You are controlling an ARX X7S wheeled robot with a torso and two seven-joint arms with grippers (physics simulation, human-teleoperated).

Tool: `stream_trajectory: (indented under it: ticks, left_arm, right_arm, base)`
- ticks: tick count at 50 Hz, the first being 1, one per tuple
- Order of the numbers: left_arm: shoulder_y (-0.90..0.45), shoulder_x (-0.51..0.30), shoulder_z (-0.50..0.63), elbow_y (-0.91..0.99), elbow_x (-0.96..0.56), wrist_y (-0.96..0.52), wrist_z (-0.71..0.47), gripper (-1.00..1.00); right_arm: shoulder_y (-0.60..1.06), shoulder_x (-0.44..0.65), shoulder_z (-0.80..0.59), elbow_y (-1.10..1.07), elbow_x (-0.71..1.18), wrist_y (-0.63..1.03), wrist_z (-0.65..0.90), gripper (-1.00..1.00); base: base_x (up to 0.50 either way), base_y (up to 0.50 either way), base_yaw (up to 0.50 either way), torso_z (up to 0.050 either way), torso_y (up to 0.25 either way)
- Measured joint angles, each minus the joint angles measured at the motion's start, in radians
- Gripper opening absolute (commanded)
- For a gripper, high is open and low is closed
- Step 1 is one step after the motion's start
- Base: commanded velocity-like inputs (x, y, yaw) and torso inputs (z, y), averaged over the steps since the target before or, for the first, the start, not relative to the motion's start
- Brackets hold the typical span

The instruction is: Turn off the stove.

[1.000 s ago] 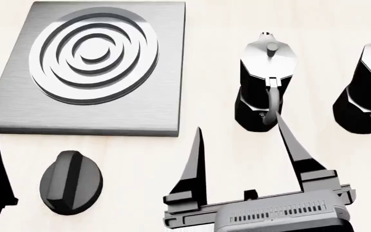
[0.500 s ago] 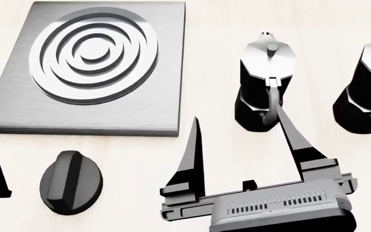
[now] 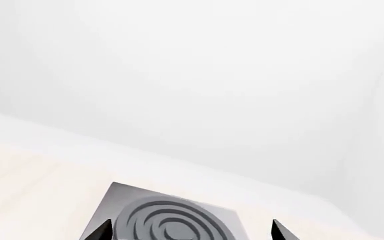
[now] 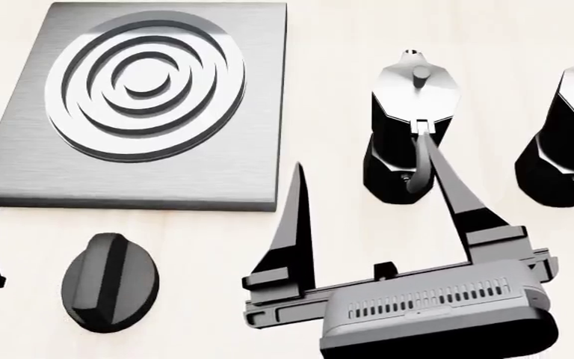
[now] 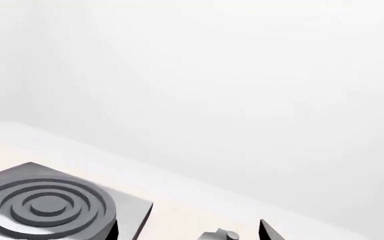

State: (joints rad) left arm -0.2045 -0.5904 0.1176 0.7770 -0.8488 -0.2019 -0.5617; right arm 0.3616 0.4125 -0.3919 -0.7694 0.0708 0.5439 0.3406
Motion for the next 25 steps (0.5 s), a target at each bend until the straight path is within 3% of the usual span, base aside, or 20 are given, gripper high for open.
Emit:
stream_trajectory:
  ticks: [25]
  left_arm:
    - [-0.069, -0.015, -0.007, 0.036, -0.043, -0.023, -0.037, 1.00]
  right_arm:
    - [0.046, 0.006, 0.008, -0.039, 0.010, 0.051, -0.005, 1.00]
  base:
    - [0.00, 0.00, 0.00, 0.000, 0.000]
